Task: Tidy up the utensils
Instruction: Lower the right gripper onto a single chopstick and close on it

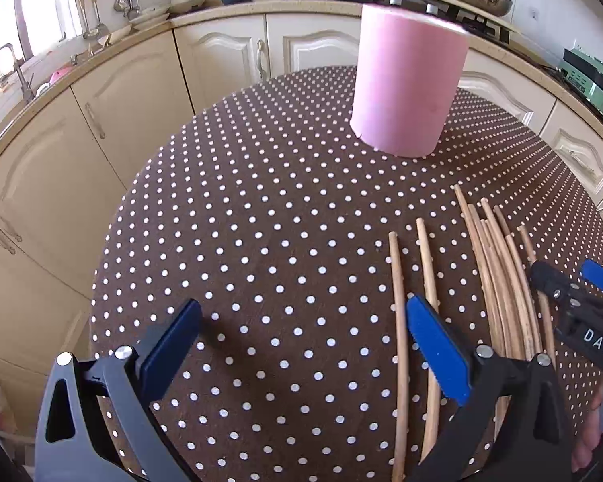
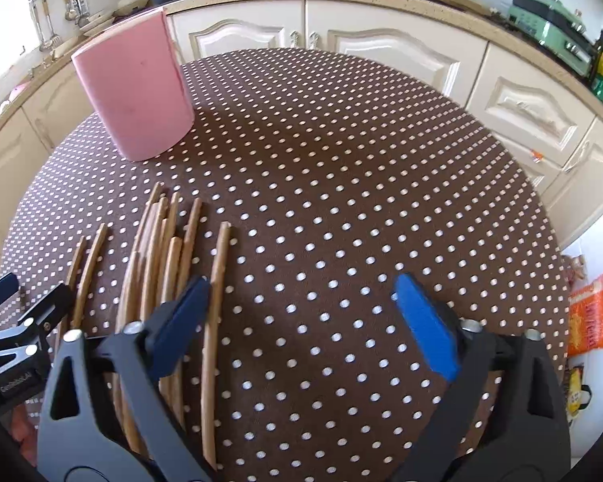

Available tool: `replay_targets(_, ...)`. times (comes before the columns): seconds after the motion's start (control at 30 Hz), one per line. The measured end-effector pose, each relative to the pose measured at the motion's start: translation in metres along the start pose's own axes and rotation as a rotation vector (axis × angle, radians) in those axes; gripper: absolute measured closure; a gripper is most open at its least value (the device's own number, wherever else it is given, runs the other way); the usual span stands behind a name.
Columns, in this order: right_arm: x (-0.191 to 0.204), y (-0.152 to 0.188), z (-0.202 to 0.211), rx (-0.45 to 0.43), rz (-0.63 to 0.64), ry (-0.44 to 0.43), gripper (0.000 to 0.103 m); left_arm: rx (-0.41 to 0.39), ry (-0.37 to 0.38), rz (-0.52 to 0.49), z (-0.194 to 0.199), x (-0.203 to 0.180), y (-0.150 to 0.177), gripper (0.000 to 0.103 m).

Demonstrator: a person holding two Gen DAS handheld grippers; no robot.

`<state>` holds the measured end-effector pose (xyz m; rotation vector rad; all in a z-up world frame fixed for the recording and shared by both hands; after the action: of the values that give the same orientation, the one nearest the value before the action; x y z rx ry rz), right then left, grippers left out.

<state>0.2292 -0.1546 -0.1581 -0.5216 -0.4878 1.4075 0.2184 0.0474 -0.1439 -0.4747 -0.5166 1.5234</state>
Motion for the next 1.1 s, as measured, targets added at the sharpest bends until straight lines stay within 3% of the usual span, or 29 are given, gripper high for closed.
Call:
replay_targets(0.07,0.007,-0.001,0.002,-0.023,0.015,-0.012,0.036,0.01,-0.003,0.002,-0.002,0.001,-0.003,0.004)
replay_targets(0.13,0.013,-0.001,0.005,-0.043,0.046,-0.04,0.068,0.017,-0.001,-0.003,-0.003,0.0,-0.004,0.004)
replay_targets(0.2,0.019,0.0,0.006,-0.053,0.066,-0.053,0.076,0.009,0.001,-0.001,-0.003,0.0,-0.006,0.009)
replay_targets(0.23,0.021,0.001,0.006,-0.061,0.074,-0.052,0.078,0.0,-0.004,0.008,-0.003,0.002,-0.007,0.014)
replay_targets(0.3,0.021,0.003,0.008,-0.066,0.074,-0.065,0.087,-0.012,-0.021,0.041,0.001,0.008,-0.009,0.043)
replay_targets(0.37,0.015,0.008,0.011,-0.068,0.047,-0.077,0.092,-0.012,0.003,0.076,0.004,0.017,-0.012,0.058)
replay_targets(0.43,0.01,0.012,0.015,-0.068,0.035,-0.084,0.094,-0.013,0.04,0.09,0.005,0.022,-0.012,0.067)
replay_targets(0.53,0.0,0.019,0.023,-0.076,-0.013,-0.138,0.095,-0.007,0.103,0.126,0.008,0.028,-0.008,0.095)
replay_targets(0.57,-0.004,0.019,0.025,-0.09,-0.04,-0.173,0.095,0.006,0.14,0.159,0.008,0.031,-0.006,0.097)
replay_targets(0.63,-0.02,0.018,0.032,-0.144,-0.107,-0.25,0.096,0.013,0.178,0.176,0.011,0.031,0.0,0.098)
replay_targets(0.8,-0.036,0.019,0.057,-0.27,-0.125,-0.323,0.096,-0.043,0.179,0.19,0.023,0.027,0.015,0.103)
replay_targets(0.9,-0.035,0.023,0.07,-0.315,-0.082,-0.247,0.096,-0.098,0.174,0.204,0.038,0.027,0.02,0.102)
replay_targets(0.97,-0.034,0.024,0.073,-0.305,-0.057,-0.233,0.096,-0.142,0.178,0.201,0.049,0.026,0.023,0.102)
replay_targets(1.1,-0.026,0.028,0.069,-0.21,-0.006,-0.238,0.092,-0.13,0.194,0.166,0.053,0.021,0.025,0.102)
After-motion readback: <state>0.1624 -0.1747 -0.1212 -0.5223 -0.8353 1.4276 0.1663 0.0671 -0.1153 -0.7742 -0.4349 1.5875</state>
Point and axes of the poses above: each gripper's, at about its wrist camera, not at the fingertips, and z roughly against the way its jaws point, x to its left, y to its underside, the point moved 2 cm from there along -z, roughly the way its jaws point, and after that the axes turned 3 degrees about -x, right-handed, at the moved point
